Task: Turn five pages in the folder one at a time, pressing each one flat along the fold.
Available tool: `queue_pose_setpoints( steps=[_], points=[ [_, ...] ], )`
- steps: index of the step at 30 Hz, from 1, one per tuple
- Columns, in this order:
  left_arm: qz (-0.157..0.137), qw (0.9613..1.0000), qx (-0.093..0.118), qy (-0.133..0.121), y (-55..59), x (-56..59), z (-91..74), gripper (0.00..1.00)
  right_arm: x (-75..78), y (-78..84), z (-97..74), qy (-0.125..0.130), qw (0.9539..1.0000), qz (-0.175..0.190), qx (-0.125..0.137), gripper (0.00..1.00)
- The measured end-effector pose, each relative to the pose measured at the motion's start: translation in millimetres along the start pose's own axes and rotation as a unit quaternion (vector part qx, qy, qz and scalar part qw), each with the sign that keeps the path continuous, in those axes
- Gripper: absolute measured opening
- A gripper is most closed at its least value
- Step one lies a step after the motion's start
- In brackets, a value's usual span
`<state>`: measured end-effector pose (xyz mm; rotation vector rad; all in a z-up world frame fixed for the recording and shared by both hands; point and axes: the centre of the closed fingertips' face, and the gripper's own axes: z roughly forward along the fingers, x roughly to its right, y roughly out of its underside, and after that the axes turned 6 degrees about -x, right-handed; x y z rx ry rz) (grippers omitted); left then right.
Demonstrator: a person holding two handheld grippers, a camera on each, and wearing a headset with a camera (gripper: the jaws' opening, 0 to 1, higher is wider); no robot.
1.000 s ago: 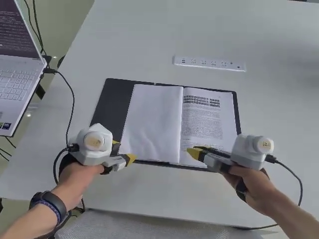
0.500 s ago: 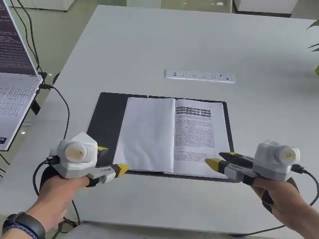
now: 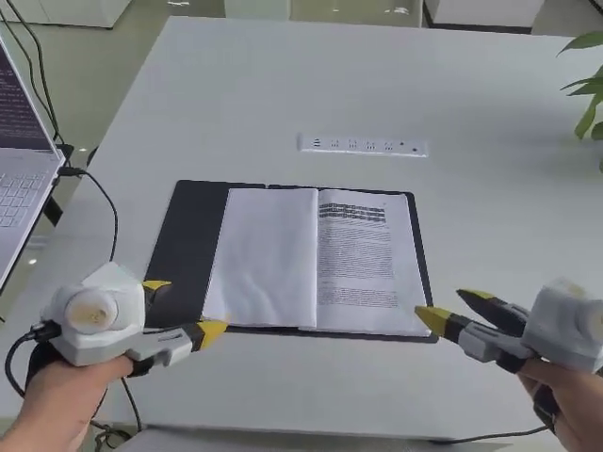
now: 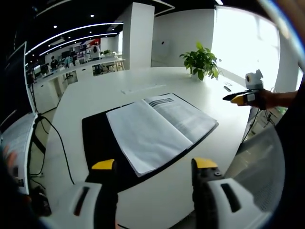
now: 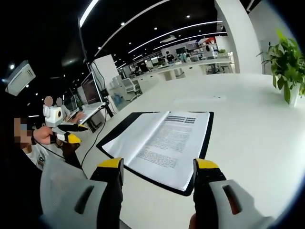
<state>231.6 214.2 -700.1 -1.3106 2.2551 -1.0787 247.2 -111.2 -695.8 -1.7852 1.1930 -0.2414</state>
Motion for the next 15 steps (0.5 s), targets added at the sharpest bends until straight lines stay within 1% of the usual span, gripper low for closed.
queue_pose_setpoints(
  steps=[4,7,8,9,12,15],
  points=[
    [-0.011,0.9999,0.012,-0.005,-1.2,-0.9,-11.6,0.67,-4.1,8.7,-6.6,0.008,0.9996,-0.022,-0.016,0.62],
    [-0.019,0.9997,0.015,-0.01,0.5,-1.1,-18.2,0.69,-8.4,13.5,-9.1,0.006,0.9994,-0.026,-0.023,0.63],
    [-0.02,0.9996,0.015,-0.011,1.4,-0.9,-19.1,0.7,-9.9,15.0,-9.4,0.001,0.9994,-0.025,-0.023,0.63],
    [-0.021,0.9996,0.015,-0.012,2.6,-0.7,-19.7,0.7,-10.5,16.0,-9.1,0.0,0.9995,-0.023,-0.022,0.64],
    [-0.028,0.9994,0.013,-0.014,7.9,2.7,-20.5,0.71,-13.7,22.3,-7.6,0.0,0.9989,-0.033,-0.035,0.66],
    [-0.032,0.9993,0.012,-0.014,10.6,6.2,-21.8,0.72,-15.1,23.2,-8.0,-0.002,0.9987,-0.033,-0.038,0.68]
  ],
)
